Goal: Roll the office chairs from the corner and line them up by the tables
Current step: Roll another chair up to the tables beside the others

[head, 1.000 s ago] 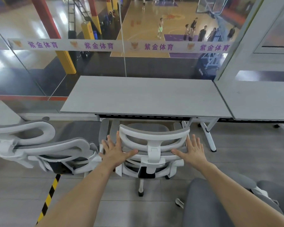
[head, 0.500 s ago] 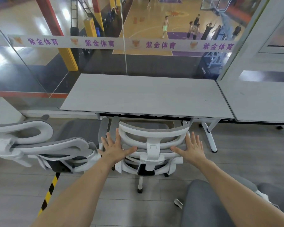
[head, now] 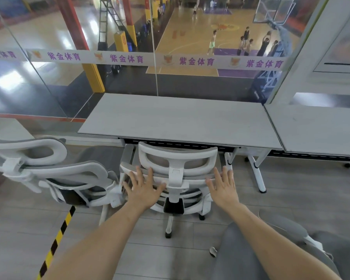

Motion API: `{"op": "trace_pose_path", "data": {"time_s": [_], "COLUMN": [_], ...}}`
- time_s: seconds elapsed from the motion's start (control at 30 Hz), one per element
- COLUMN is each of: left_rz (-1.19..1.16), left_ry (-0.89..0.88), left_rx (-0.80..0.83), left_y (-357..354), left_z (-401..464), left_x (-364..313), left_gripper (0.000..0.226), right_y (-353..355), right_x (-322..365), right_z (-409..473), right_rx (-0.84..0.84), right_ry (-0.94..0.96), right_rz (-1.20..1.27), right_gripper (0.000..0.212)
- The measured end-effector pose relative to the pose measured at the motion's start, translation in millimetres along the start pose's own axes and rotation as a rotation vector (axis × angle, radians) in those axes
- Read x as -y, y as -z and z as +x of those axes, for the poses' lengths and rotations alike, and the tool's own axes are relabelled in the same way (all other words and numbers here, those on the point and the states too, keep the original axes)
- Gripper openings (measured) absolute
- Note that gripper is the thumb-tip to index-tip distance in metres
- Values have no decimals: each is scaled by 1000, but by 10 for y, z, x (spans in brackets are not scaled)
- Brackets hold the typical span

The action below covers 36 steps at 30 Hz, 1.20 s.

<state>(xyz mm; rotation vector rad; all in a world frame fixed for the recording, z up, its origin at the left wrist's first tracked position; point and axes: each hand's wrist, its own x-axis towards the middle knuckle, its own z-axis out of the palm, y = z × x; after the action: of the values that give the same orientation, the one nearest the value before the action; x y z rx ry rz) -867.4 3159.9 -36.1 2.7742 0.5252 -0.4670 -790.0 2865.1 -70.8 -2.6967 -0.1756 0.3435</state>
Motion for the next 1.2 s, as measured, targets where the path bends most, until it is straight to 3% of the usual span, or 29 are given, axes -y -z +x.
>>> {"op": "trace_pose_path", "data": {"time_s": [0.13,0.33,0.7,0.93,1.2], "left_rz": [18,-45,-43,-33,-36], "left_ry": [-75,-138,-312,-426,-518], "left_rx": [1,-25,-251,-262,-274], "left_y": [-107,-220,-759,-1157,-1382], "left_z": [-266,-886,-2939,-3992,-4745], "left_x": [-154,-405,-818,-1214,-2005], "left_gripper": [82,65,52,44,51], "right_y": [52,252,398,582,1207], "right_x": [-88,-220,-958,-1534,-2196], "right_z": [-226,-876,-2872,-4225,-5195], "right_rx": [0,-70,-339,-475,-744], "right_ry": [77,105,165,160,167], "right_rz": [-17,100,58,-11,18], "right_gripper": [72,50,35,27,17]}}
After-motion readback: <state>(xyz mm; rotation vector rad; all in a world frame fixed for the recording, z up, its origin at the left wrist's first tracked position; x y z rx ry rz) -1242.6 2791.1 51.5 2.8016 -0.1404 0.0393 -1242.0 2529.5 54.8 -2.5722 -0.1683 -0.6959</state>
